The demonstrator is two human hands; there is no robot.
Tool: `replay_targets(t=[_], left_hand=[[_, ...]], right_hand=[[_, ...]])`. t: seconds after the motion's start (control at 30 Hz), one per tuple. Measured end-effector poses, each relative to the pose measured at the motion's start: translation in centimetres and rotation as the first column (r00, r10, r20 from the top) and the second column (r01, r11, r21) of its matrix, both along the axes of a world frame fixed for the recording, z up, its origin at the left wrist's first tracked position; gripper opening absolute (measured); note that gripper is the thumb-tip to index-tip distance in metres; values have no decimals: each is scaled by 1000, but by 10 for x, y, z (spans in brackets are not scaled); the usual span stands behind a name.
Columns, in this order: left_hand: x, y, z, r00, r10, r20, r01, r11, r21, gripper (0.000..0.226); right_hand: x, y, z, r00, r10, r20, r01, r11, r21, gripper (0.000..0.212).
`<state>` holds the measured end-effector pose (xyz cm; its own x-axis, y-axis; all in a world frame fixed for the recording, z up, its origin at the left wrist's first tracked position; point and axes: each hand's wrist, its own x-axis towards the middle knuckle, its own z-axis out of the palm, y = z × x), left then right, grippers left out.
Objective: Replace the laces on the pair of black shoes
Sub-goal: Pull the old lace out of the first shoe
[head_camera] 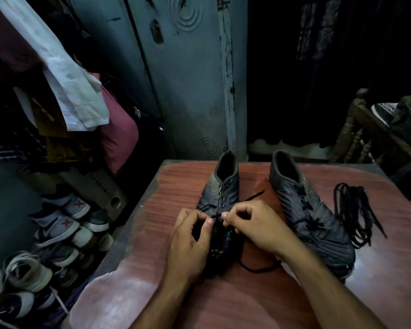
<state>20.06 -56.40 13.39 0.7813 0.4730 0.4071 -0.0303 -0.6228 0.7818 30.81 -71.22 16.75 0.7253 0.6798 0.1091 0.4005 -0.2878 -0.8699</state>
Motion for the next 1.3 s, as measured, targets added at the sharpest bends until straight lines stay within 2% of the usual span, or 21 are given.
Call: replay_targets(t=[0.07, 0.2, 0.3, 0.4, 0.53, 0.63, 0.77, 1.0, 1.1, 1.17, 1.23, 1.3], left_hand=[[-2, -1, 1, 1000, 1, 8, -1, 1000, 10, 11], [-5, 2, 5, 999, -33, 22, 35, 995, -96, 17], [-4, 3, 6, 992, -113, 49, 120, 980, -156, 14], [-3, 4, 4, 973, -224, 47, 228, 965, -131, 14], [-1, 5, 1, 952, -303, 52, 307, 945, -109, 15], [1, 6, 1, 954, -293, 61, 299, 946, -129, 20], [2, 3, 5, 975, -221, 36, 223, 944, -243, 33], [6, 1, 4, 984, -164, -62, 153, 975, -160, 30], [7, 6, 2, 985, -161, -65, 148, 974, -173, 26], [7, 7, -1, 983, -166, -74, 149, 968, -201, 23], [4, 7, -1, 979, -187, -77, 162, 954, -254, 22], [2, 6, 2, 972, -227, -53, 198, 924, -328, 23]], right_hand=[[-3, 6, -7, 1000, -25, -4, 25, 1000, -15, 32], [-5, 10, -12, 994, -86, -67, 87, 996, 12, 39], [-5, 13, -13, 988, -129, -90, 130, 992, -2, 41], [-4, 17, -18, 981, -158, -109, 161, 987, 21, 39], [-5, 18, -23, 986, -159, -45, 159, 987, 4, 30], [-5, 12, -15, 997, -77, -24, 77, 997, 13, 23], [-5, 5, -3, 992, 97, -84, -90, 992, 83, 23], [-1, -1, 1, 956, 292, -34, -292, 957, 9, 15], [0, -1, -2, 950, 310, -37, -311, 951, -2, 21], [0, -1, -3, 953, 303, -26, -304, 953, -11, 17], [0, 1, -5, 967, 251, -33, -251, 968, 14, 18], [-2, 3, -6, 987, 152, -56, -150, 988, 37, 29]])
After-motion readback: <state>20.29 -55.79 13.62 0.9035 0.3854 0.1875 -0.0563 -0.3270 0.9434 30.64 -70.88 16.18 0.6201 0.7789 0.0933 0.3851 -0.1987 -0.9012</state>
